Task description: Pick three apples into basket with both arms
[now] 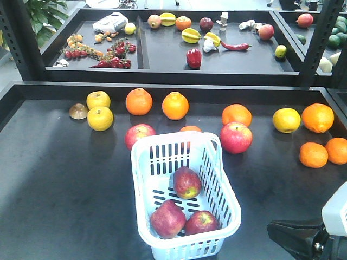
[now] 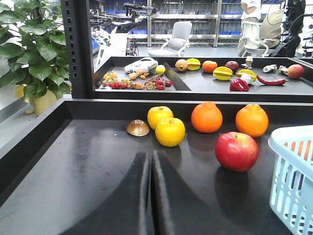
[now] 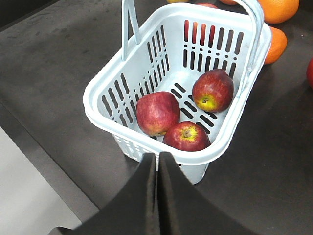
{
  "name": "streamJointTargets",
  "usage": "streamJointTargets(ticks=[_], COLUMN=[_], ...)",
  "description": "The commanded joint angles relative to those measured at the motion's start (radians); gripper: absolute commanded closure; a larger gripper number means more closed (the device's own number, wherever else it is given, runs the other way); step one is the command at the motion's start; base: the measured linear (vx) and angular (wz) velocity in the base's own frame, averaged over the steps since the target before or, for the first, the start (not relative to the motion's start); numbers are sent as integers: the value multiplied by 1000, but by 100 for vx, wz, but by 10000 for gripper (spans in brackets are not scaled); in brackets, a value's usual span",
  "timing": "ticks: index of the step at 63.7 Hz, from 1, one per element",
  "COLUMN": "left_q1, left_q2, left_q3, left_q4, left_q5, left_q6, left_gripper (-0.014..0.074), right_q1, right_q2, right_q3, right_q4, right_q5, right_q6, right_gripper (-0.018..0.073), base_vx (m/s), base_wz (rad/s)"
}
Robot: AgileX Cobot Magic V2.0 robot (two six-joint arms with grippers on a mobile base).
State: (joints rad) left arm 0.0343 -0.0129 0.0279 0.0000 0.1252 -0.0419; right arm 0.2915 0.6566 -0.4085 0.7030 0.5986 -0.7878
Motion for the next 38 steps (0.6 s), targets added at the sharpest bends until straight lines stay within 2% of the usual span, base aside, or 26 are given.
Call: streamJointTargets(ticks=[1, 38], left_q1=[3, 3], left_q2=[-14, -13], left_q3=[-25, -25], left_q4=[0, 0], left_q5=[-79, -79], left_q6=[2, 2], left_gripper=[602, 602], right_q1=[-4, -4], right_q2=[-2, -2], right_q3=[-26, -26], right_q4=[24, 24], right_q5=[-35, -35], right_q6=[-6, -6], right_gripper=[564, 564], base_vx=[0, 0], base_wz=[0, 0])
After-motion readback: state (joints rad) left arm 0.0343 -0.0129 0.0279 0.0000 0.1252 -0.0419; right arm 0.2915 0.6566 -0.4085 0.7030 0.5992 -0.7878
